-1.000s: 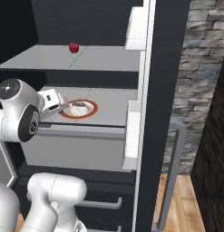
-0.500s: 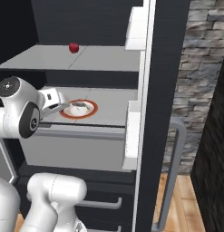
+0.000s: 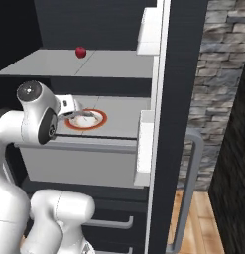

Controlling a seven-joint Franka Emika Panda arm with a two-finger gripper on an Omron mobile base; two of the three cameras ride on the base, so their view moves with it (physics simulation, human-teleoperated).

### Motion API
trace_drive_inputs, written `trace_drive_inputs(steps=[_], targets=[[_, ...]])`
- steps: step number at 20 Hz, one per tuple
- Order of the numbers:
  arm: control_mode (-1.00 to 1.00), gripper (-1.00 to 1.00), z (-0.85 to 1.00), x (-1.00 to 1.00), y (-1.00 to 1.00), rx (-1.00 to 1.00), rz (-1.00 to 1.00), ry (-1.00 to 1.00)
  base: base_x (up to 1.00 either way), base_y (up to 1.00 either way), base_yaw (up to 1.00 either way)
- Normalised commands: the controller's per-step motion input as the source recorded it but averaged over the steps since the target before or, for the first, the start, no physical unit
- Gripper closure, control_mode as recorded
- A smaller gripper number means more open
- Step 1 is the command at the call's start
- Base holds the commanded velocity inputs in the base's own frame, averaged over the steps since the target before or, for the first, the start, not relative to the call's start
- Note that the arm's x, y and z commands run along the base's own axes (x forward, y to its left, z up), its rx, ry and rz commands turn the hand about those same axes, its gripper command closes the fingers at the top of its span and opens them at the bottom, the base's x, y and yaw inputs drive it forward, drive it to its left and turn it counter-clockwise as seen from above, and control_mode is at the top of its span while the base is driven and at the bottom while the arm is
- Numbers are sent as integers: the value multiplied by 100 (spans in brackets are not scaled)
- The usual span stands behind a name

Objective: Retrieve the fish from the fridge and place it on the saucepan with marinade on the stove.

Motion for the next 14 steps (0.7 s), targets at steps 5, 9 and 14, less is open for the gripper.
trace_drive_inputs(steps=[5,9,14], targets=[[-100,-100,0,59,0,3,0,0,0,0,0],[-100,-100,-4,56,0,0,0,0,0,0,0],[-100,-100,-23,46,0,0,0,1,0,0,0]])
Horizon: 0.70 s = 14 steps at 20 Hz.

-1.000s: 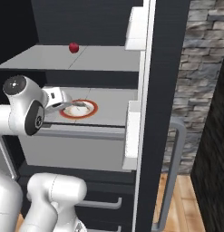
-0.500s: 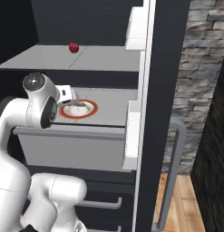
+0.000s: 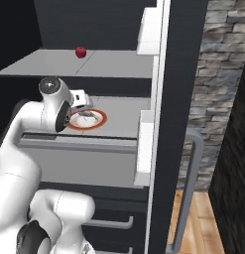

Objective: Retrieve the fish from the fridge and place it on the saucepan with marinade on the stove.

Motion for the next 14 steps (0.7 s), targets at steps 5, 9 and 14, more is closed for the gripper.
trace_drive_inputs(steps=[5,9,14], targets=[[-100,-100,-34,41,0,0,0,4,0,0,0],[-100,-100,-18,44,0,0,0,2,0,0,0],[-100,-100,-7,44,3,0,0,3,0,0,0]])
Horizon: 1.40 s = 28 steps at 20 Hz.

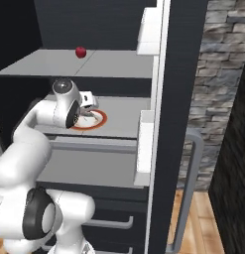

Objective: Retrieve the fish from the fridge and place it on the saucepan with marinade on the stove.

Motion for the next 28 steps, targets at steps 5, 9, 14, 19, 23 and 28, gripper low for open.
trace_drive_inputs(steps=[5,9,14,19,23,28], targets=[[-100,-100,-10,41,19,0,0,9,0,0,0],[-100,-100,-26,39,23,0,0,10,0,0,0],[-100,-100,-42,30,12,0,0,3,0,0,0],[-100,-100,-75,-27,0,0,7,-4,0,0,0],[-100,-100,-12,-2,0,0,2,-1,0,0,0],[-100,-100,0,20,0,0,0,3,0,0,0]])
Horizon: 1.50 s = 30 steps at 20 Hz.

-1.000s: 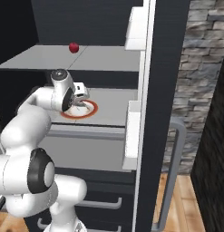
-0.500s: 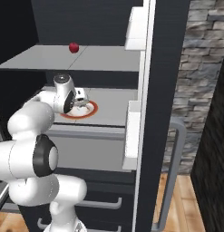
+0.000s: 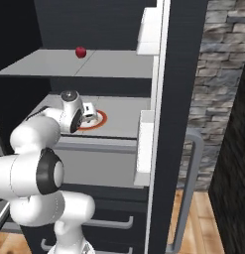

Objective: Retrieve the fish from the fridge and place it on the saucepan with marinade on the stove.

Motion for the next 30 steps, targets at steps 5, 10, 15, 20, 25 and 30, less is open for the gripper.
trace_drive_inputs(steps=[5,10,15,20,25,30], targets=[[-100,-100,28,23,0,0,0,2,0,0,0],[-100,-100,24,18,0,0,0,0,0,0,0],[-100,-100,-13,18,0,-4,0,0,0,0,0],[-100,-100,0,0,0,0,0,-3,0,0,0],[-100,-100,0,12,0,0,0,-7,0,0,0],[-100,-100,-21,19,0,-1,0,0,0,0,0]])
